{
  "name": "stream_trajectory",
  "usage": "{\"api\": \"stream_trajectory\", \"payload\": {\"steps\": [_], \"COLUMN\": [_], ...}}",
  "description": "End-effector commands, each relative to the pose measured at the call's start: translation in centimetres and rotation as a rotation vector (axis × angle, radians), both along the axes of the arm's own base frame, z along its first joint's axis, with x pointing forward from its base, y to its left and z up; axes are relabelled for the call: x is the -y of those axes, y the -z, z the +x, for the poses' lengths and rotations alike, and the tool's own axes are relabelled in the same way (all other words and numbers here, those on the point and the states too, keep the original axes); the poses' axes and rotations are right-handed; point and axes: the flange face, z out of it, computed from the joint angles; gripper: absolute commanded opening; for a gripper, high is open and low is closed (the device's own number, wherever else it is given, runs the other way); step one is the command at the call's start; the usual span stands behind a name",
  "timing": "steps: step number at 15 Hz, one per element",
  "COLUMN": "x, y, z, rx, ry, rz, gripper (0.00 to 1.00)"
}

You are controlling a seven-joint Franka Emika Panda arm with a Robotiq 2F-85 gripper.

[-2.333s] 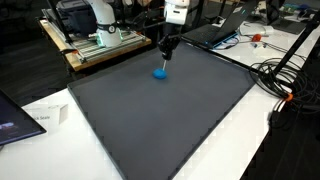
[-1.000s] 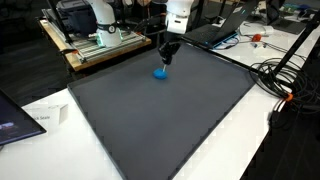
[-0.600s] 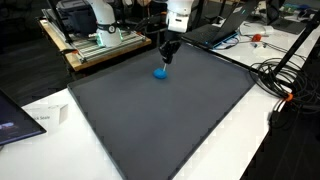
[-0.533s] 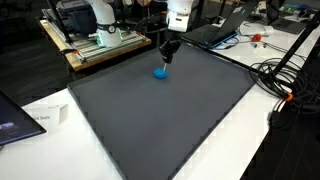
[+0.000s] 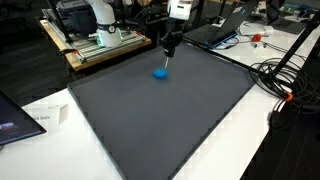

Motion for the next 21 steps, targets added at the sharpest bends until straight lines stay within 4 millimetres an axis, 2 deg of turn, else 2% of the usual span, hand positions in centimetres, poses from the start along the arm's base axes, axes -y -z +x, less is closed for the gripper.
{"api": "stream_trajectory", "payload": {"steps": [1,7,14,21], "x": [-0.3,-0.3,-0.1,0.3], "y": [-1.7,-2.8,-4.5,-6.6], "z": [-0.3,-0.1,1.6,3.3], "rx": [0.009,0.034,0.059,-0.008], "ry": [0.010,0.013,0.038,0.075], "rz": [-0.021,-0.025,-0.065,-0.069], "gripper": [0.03,0.03,0.03,0.03]}}
